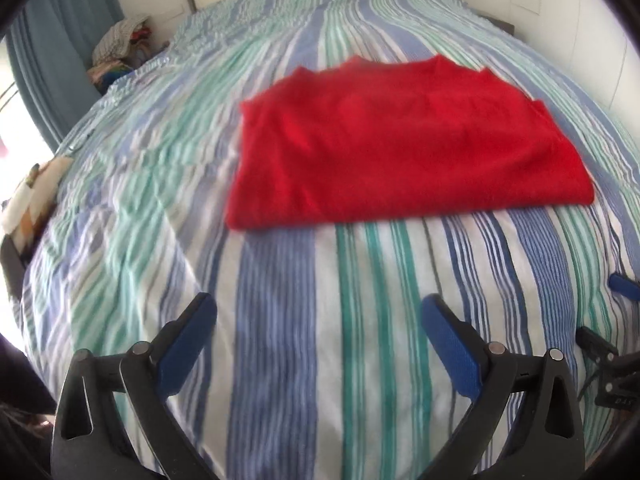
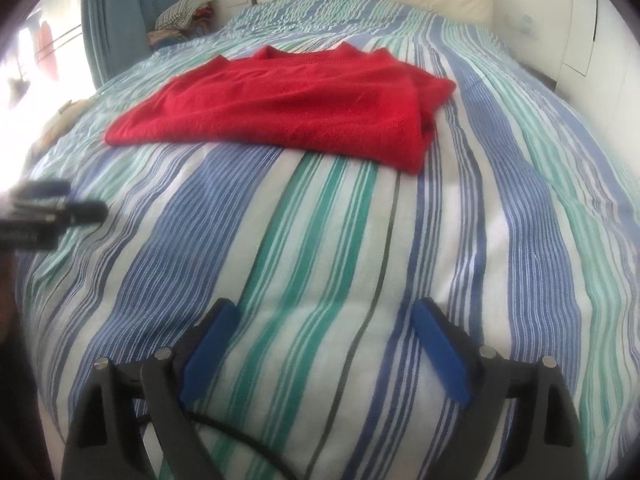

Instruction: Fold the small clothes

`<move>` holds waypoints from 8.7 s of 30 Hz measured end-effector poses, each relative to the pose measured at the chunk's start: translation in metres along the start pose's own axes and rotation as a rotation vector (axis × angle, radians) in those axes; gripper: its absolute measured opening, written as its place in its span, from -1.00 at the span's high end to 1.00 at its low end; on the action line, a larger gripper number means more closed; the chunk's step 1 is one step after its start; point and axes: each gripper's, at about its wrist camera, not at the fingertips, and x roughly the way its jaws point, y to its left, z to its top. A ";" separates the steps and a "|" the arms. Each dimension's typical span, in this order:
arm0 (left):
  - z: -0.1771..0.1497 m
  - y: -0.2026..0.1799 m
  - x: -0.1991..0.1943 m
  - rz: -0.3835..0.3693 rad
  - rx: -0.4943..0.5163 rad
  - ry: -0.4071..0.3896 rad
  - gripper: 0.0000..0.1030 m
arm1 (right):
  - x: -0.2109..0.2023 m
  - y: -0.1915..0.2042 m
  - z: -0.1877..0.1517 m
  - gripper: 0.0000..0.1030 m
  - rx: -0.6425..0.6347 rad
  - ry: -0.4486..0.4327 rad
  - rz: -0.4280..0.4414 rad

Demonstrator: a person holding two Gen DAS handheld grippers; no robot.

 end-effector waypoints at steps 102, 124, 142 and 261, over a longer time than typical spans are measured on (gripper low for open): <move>-0.027 0.173 0.025 -0.009 -0.540 -0.065 -0.97 | 0.062 0.201 0.196 0.34 -0.314 0.125 0.456; 0.018 0.108 0.103 -0.299 -0.358 0.082 0.78 | 0.029 0.113 0.179 0.35 -0.123 0.024 0.331; 0.020 0.089 0.007 0.061 -0.124 0.039 -0.84 | -0.020 0.061 0.139 -0.59 0.070 0.007 0.157; 0.040 -0.002 -0.153 0.019 -0.076 -0.180 -1.00 | -0.195 0.047 0.122 -0.99 0.039 -0.146 -0.200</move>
